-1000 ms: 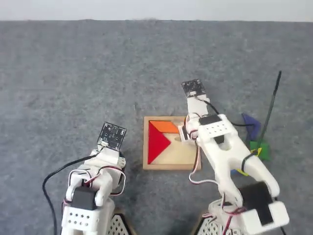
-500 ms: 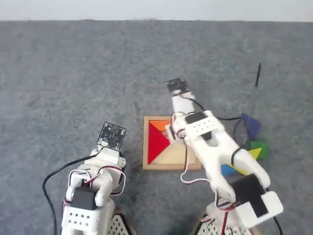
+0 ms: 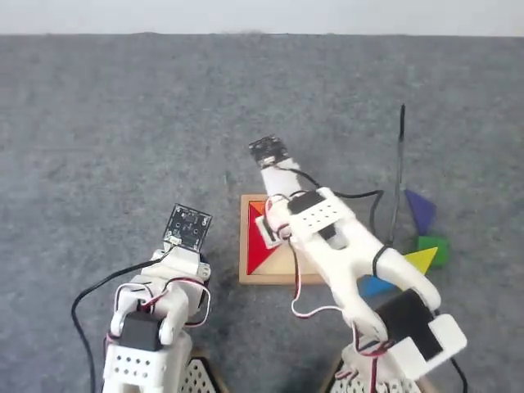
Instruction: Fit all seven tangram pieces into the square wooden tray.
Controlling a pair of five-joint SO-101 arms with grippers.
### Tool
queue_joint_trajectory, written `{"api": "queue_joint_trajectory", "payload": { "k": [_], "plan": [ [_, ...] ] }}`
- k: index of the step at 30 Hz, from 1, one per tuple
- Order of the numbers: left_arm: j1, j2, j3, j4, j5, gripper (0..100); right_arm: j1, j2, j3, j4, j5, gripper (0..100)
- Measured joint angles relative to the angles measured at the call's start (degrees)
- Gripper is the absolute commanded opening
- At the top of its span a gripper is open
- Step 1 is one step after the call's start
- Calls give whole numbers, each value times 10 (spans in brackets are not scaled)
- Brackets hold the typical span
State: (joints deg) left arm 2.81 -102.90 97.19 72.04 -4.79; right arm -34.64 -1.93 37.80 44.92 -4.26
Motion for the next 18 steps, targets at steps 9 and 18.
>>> {"api": "queue_joint_trajectory", "payload": {
  "k": [9, 18],
  "plan": [
    [0, 0, 0, 0, 0, 13, -15, -21, 0, 25, 0, 6],
    [0, 0, 0, 0, 0, 13, 46, -247, 113, 55, 74, 8]
  ]
}}
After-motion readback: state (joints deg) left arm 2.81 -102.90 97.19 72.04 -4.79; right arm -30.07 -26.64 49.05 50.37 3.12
